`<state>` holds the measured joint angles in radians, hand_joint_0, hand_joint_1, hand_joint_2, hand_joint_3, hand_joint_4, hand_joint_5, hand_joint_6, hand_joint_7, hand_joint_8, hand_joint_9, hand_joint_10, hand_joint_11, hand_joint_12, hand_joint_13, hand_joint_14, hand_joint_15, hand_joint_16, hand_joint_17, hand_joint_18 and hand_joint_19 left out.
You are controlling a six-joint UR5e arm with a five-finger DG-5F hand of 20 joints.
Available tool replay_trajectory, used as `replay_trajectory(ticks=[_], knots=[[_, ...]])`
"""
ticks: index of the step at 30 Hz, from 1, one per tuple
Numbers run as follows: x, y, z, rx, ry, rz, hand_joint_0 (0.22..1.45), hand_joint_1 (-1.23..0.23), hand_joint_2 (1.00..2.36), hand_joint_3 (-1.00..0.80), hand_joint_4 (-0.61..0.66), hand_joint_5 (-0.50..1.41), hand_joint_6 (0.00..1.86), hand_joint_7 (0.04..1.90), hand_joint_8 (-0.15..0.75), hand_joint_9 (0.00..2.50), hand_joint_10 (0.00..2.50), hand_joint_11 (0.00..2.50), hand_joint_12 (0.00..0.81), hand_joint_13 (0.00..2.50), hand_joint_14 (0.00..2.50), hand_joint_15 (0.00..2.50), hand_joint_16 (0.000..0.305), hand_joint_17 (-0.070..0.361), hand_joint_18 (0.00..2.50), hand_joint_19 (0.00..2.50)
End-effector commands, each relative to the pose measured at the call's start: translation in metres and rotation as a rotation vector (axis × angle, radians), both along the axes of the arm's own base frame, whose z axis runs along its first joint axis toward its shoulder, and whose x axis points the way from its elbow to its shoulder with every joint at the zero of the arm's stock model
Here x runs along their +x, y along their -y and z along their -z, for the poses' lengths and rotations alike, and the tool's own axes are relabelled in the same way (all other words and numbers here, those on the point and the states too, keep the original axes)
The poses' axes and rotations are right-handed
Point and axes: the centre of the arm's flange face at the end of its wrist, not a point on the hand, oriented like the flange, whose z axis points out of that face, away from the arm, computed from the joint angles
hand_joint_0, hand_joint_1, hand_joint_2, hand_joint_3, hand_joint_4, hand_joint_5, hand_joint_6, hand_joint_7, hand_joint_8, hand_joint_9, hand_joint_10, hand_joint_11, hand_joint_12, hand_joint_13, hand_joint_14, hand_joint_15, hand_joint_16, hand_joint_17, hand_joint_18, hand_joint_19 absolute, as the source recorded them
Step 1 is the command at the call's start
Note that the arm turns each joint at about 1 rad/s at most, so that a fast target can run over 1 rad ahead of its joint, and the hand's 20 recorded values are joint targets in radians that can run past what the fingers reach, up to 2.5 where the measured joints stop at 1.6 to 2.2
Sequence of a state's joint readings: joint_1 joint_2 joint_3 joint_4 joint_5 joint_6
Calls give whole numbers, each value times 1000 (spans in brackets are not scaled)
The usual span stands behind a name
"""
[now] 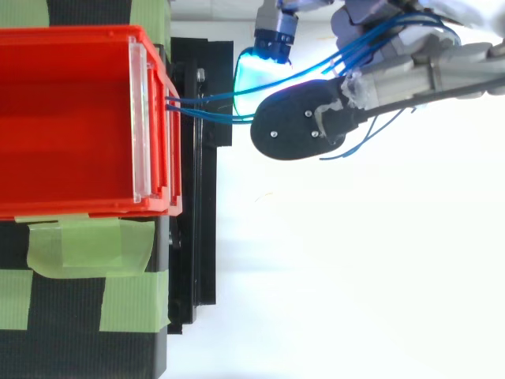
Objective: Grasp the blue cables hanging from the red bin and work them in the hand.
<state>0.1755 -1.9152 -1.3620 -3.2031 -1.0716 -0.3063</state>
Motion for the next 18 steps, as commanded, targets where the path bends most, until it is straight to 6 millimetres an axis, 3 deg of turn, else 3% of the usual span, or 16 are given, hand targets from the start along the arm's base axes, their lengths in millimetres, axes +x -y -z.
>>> replay_trajectory(ticks=[1,12,18], knots=[[1,1,0,-3,4,4,874,-587,1011,-740,266,286,258,1254,511,782,2500,2500,522,833,2500,1889,60,134,1199,1374],[5,9,-7,-2,75,74,887,-590,1011,-734,267,284,295,1233,511,782,2500,2500,522,833,2500,1889,60,134,1199,1374],[5,10,-6,-3,74,72,923,-601,1018,-518,267,291,262,1232,511,782,2500,2500,522,833,2500,1889,60,134,1199,1374]])
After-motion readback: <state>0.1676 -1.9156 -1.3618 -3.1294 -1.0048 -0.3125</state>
